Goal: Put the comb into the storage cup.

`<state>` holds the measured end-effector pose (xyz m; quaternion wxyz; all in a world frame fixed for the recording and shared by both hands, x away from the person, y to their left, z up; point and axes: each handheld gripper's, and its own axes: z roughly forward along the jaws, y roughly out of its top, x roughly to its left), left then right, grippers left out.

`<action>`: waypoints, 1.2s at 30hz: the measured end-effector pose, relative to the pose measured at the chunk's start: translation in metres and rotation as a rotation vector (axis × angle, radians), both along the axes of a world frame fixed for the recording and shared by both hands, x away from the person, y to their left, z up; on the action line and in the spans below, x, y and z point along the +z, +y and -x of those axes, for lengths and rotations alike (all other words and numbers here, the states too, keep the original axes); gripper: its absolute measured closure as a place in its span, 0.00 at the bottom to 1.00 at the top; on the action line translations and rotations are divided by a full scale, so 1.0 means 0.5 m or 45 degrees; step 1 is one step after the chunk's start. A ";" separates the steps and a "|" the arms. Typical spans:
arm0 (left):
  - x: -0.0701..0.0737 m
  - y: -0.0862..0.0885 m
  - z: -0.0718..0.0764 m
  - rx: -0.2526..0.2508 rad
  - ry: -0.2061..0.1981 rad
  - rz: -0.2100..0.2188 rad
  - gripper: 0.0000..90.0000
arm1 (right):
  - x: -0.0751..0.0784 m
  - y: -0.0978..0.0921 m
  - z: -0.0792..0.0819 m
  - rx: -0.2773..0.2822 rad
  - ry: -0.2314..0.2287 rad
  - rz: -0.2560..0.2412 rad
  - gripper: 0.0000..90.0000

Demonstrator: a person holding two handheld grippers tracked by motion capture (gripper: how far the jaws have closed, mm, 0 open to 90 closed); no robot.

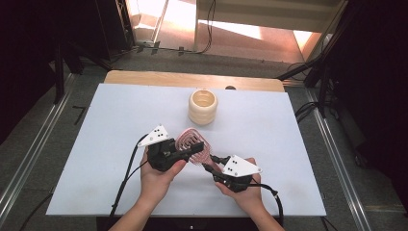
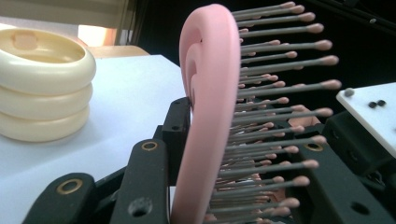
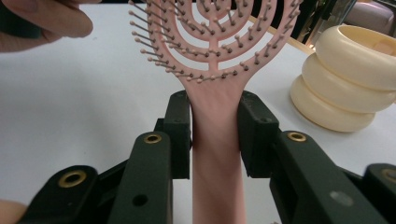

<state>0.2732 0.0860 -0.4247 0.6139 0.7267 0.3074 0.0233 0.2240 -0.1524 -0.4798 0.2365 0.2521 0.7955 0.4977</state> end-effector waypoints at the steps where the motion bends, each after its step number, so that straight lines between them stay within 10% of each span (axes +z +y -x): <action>1: 0.002 0.001 0.001 0.010 -0.018 -0.022 0.71 | 0.001 -0.006 -0.003 0.034 0.025 -0.064 0.63; 16: 0.017 0.028 -0.006 0.023 -0.050 0.005 0.71 | 0.012 -0.043 -0.007 0.097 0.103 -0.216 0.18; 36: 0.054 0.047 -0.034 0.054 -0.090 -0.023 0.71 | 0.012 -0.156 -0.012 -0.023 0.094 -0.356 0.00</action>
